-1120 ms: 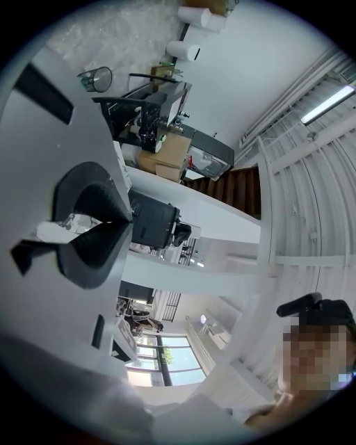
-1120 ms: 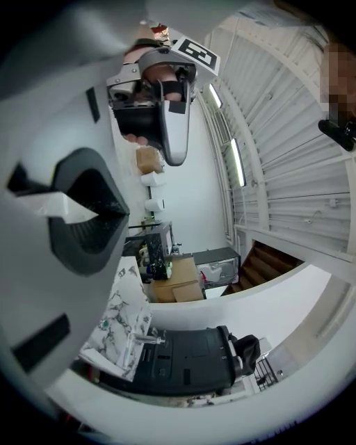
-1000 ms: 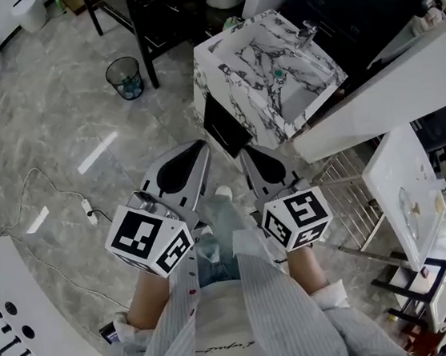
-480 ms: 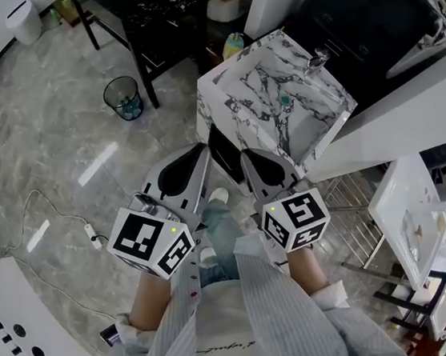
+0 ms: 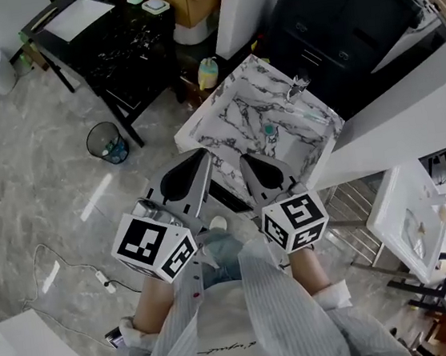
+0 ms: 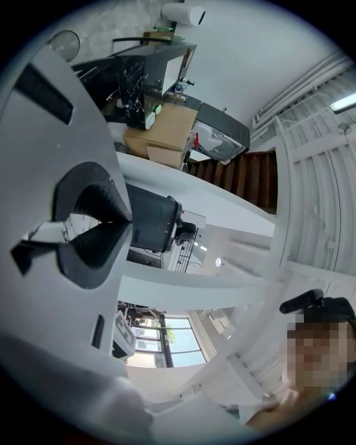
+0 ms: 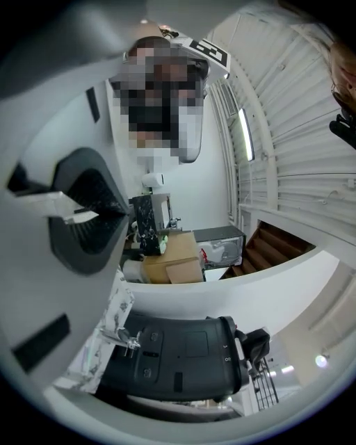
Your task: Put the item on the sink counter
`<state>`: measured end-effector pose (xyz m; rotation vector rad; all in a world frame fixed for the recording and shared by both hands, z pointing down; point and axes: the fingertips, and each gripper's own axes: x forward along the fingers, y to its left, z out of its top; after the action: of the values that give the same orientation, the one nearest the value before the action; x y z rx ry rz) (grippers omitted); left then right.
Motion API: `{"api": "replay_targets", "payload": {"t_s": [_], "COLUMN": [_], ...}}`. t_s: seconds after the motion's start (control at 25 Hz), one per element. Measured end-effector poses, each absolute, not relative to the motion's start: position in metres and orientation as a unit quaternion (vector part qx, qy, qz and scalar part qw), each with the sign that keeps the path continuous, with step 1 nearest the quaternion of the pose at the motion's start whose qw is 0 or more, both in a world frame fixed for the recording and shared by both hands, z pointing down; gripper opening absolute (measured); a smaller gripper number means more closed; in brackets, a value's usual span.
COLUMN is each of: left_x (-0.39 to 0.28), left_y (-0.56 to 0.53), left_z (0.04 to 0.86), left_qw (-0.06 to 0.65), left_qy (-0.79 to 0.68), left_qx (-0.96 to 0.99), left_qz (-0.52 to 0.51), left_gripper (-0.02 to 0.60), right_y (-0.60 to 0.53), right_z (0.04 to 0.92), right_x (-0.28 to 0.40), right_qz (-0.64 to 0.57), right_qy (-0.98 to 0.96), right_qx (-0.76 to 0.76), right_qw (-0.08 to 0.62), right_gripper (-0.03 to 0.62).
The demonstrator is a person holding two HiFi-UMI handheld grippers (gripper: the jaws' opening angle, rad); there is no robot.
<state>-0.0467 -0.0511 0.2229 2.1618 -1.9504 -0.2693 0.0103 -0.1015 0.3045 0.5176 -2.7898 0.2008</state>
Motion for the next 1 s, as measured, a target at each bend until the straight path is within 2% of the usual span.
{"api": "replay_targets", "payload": {"t_s": [0.2, 1.0], "left_x": [-0.046, 0.019], "left_y": [-0.097, -0.241], "left_z": [0.224, 0.224], "left_qw": [0.110, 0.131], "left_qy": [-0.632, -0.431], "left_qx": [0.762, 0.892], "left_qz": [-0.089, -0.049], "left_gripper": [0.017, 0.017], "right_y": [-0.140, -0.241], "right_z": [0.303, 0.306], "right_x": [0.011, 0.083], "right_qz": [0.069, 0.110], "right_qy": [-0.963, -0.886], "right_qx": [0.214, 0.430], "right_qw": [0.149, 0.136], "right_gripper": [0.009, 0.009]}}
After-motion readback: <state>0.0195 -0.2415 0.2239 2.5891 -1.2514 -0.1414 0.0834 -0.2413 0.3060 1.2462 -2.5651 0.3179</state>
